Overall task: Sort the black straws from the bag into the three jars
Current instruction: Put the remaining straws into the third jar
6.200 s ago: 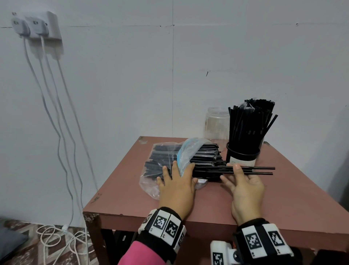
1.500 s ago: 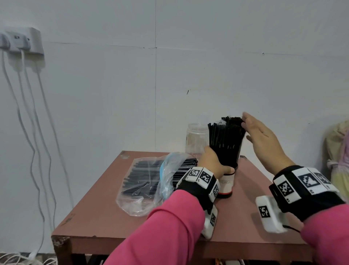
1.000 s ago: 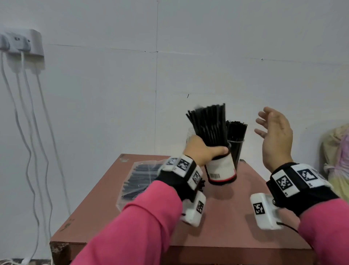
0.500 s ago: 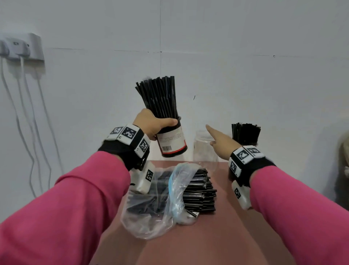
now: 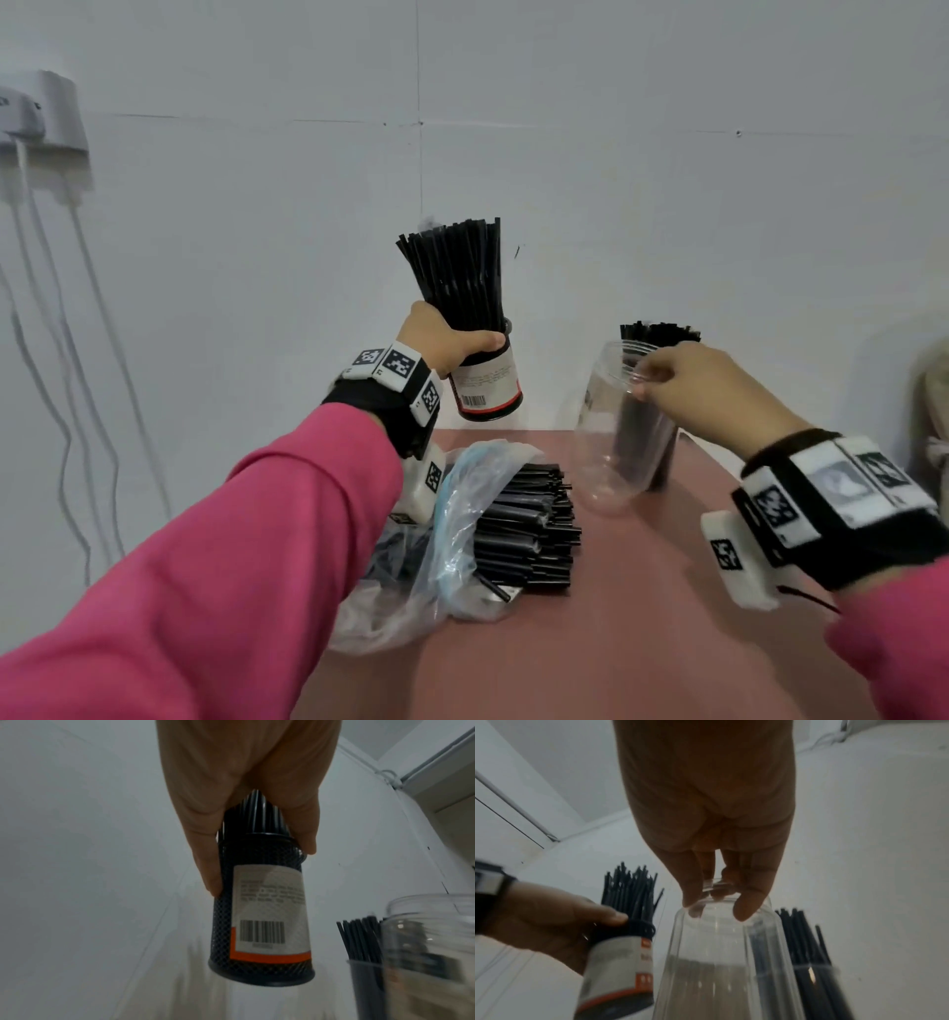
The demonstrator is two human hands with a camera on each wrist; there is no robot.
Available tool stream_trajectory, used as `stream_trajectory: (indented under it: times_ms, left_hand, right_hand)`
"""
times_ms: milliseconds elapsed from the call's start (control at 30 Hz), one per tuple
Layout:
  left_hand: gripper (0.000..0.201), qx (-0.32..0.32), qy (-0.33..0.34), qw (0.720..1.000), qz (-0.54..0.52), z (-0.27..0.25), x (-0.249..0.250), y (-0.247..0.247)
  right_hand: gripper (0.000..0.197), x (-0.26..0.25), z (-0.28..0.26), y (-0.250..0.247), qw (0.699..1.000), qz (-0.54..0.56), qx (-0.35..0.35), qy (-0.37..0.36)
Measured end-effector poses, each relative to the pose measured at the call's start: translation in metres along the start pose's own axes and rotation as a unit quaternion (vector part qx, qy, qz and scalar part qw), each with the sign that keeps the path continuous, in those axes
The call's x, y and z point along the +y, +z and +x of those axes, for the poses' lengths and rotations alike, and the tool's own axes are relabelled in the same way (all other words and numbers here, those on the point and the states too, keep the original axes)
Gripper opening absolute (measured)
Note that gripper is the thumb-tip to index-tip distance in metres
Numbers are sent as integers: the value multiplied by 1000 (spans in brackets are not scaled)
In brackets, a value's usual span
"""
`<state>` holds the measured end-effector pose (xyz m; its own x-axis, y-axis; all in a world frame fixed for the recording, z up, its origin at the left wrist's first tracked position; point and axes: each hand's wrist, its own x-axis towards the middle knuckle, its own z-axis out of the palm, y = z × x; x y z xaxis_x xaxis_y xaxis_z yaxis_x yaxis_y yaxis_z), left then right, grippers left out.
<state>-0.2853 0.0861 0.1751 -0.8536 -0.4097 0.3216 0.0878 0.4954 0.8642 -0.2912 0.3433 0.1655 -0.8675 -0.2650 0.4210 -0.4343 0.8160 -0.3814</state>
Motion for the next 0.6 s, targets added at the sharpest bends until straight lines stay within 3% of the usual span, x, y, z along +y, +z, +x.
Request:
stream_trajectory:
  times_ms: [100,367,600]
  left_hand:
    - [91,-28,13,1000,3,10,2,34]
    - [73,-122,-8,989,85,34,-14,106]
    - [94,-122,-29,981,147,41,-22,119]
  right_hand:
    - [7,17,-19,-13,999,-20,-30,35]
    - [13,37,-26,-6,999,-2,-38,9]
    - [9,42,-23,-3,999,19,-36,7]
